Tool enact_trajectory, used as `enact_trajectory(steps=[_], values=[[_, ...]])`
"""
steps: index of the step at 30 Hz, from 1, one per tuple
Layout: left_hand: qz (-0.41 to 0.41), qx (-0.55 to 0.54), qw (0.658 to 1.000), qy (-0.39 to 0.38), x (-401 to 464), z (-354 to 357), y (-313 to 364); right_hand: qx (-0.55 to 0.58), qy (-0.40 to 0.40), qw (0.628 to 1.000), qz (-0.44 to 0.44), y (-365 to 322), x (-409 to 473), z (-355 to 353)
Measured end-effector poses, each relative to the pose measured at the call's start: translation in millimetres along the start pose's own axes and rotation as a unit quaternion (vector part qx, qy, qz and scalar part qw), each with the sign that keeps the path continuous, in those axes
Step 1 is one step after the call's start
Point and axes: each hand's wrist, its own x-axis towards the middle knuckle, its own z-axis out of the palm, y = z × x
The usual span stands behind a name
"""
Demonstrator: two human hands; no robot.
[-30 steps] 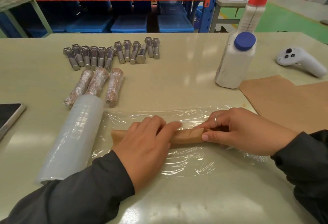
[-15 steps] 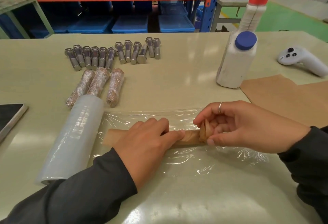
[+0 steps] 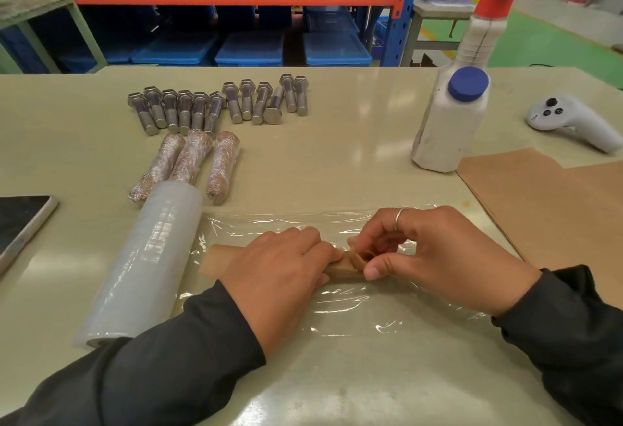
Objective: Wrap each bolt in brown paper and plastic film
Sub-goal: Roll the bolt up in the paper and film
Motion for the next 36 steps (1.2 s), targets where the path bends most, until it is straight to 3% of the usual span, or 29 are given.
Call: enact_trajectory(steps=[10, 17, 23, 28, 36], values=[[0.000, 0.004, 1.000, -0.001, 0, -3, 0, -0.004, 0.022, 0.999, -0.038, 2, 1, 4], [-0.005, -0.016, 1.000, -0.002, 0, -2, 0, -0.162, 0.006, 0.985, -0.055, -10, 4, 7], [-0.099, 0.000, 0.991, -0.094, 1, -21, -3, -0.257, -0.073, 0.964, 0.008, -24, 13, 1], [-0.107, 0.065, 0.992, -0.012, -25, -42, -12, -0.268, -0.078, 0.960, 0.009, -25, 15, 1], [-0.124, 0.058, 0.990, -0.018, -41, -32, -11, -0.261, -0.083, 0.962, 0.016, -24, 14, 0]])
